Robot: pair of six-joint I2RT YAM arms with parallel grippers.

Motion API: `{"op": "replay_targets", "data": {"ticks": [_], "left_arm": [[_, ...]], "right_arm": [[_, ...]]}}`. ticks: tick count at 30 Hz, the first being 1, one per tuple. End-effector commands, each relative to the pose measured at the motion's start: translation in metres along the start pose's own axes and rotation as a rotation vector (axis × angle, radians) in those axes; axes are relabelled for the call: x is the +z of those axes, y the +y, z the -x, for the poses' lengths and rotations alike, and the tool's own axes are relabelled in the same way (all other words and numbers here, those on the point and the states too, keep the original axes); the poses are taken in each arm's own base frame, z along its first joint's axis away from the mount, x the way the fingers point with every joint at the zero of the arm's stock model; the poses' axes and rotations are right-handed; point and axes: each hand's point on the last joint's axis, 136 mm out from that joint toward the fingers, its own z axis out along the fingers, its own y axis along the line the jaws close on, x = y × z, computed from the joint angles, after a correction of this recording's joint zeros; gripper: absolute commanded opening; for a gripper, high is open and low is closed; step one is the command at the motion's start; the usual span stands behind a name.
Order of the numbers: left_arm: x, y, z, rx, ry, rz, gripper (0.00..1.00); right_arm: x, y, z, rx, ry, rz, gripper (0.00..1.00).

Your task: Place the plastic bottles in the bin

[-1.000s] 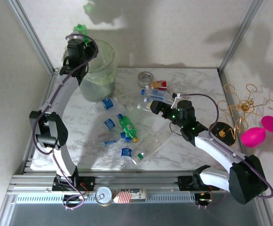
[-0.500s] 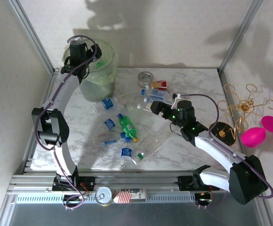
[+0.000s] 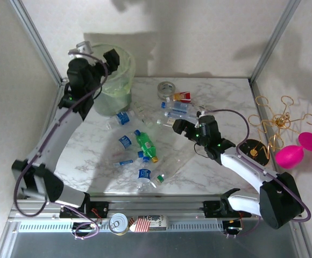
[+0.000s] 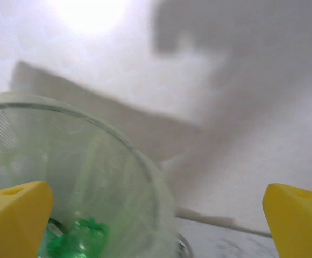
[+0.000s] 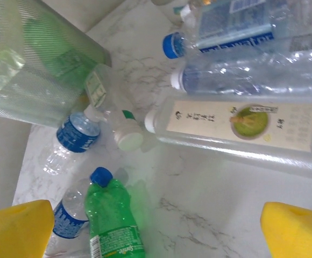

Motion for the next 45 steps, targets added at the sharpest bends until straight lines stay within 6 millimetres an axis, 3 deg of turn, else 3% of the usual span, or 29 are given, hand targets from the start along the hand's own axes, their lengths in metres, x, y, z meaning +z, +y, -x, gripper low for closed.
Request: {"op": "replay_targets", "data": {"ticks": [1, 7, 12, 18, 24, 30, 37, 45], "left_arm": [[-0.028, -0.027, -0.006, -0.042, -0.068, -0.119, 1.0], [-0.088, -0.034, -0.07, -0.134, -0.058, -0.228, 1.0], [-0.118, -0.027, -0.12, -0.181, -0.003, -0.26, 1.0], [-0.125, -0.009, -0.166, -0.149, 0.073, -0.216, 1.0], [-0.12, 0.0, -0.218, -0.178, 0.188, -0.212, 1.0], [-0.116, -0.007, -0.233, -0.178, 0.224, -0.231, 1.0], [-0.114, -0.005, -0.237, -0.15, 0.239, -0.214, 1.0], [-0.12, 0.005, -0.234, -0.142, 0.225, -0.177, 0.99]], "right_arm": [[-0.004, -0.01, -0.009, 0.046, 0.03, -0.09, 0.99], [-0.019, -0.035, -0.046, 0.076, 0.104, -0.254, 0.99], [-0.03, -0.047, -0.094, 0.151, 0.236, -0.295, 0.99], [-0.038, -0.041, -0.15, 0.225, 0.4, -0.276, 0.99], [-0.035, -0.043, -0.173, 0.253, 0.451, -0.309, 0.99], [-0.016, -0.027, -0.179, 0.238, 0.48, -0.278, 0.98], [0.0, -0.035, -0.2, 0.244, 0.531, -0.335, 0.94], [0.013, -0.03, -0.199, 0.225, 0.517, -0.333, 0.77]]}}
